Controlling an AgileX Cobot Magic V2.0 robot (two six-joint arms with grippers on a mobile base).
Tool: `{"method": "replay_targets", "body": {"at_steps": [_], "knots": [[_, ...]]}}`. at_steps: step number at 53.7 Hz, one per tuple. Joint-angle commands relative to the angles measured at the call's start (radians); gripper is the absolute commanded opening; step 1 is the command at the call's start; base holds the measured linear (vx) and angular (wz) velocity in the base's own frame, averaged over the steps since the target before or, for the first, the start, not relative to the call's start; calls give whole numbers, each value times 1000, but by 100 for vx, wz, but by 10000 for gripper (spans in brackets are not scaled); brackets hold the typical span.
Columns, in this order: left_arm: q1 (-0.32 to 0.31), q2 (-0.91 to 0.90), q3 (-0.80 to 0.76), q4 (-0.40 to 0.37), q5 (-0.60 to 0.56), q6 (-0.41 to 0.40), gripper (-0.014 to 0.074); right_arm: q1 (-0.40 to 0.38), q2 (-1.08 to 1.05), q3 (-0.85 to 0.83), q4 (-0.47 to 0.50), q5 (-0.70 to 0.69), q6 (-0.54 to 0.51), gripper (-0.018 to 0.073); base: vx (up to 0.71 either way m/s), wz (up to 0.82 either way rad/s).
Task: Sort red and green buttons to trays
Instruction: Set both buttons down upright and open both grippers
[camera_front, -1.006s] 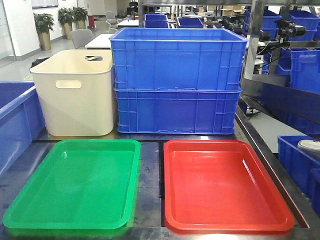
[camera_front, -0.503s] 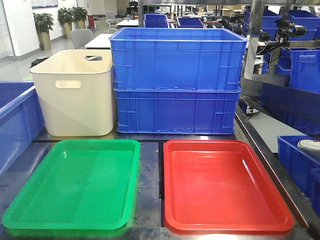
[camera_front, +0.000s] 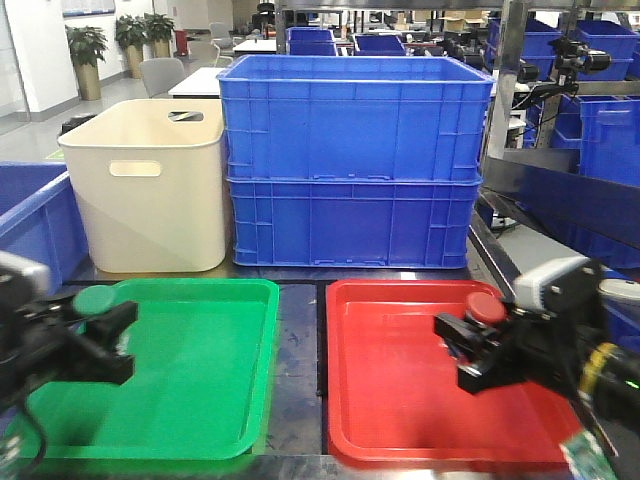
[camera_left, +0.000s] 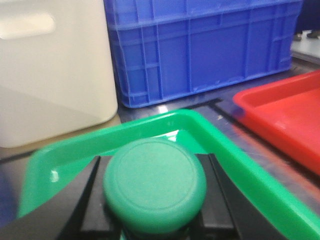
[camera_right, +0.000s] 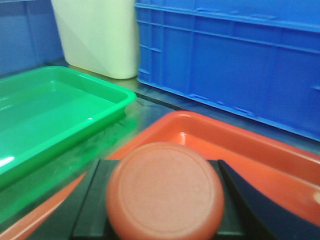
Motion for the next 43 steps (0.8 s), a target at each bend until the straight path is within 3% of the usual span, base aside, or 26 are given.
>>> {"method": "replay_targets", "body": {"at_steps": [1,9,19,28,43], "knots": [[-3,115,-116,-17,-82,-36,1,-5,110,-134,25,-149,-12,-6,0,0],[-5,271,-216,-13,-90,-113,7,-3,261,-254,25,-151,2,0,0,0],[-5,296,-232,21,-98,-113,63,-3,277,-276,23,-14,-5,47,0,0],[-7,296,-232,88,-92,-116,207,-3,273,-276,-48,61,3,195,0,0],[-14,291,-232,86,-86,-116,476,-3,271,-274,-80,64,64,547,0,0]]}}
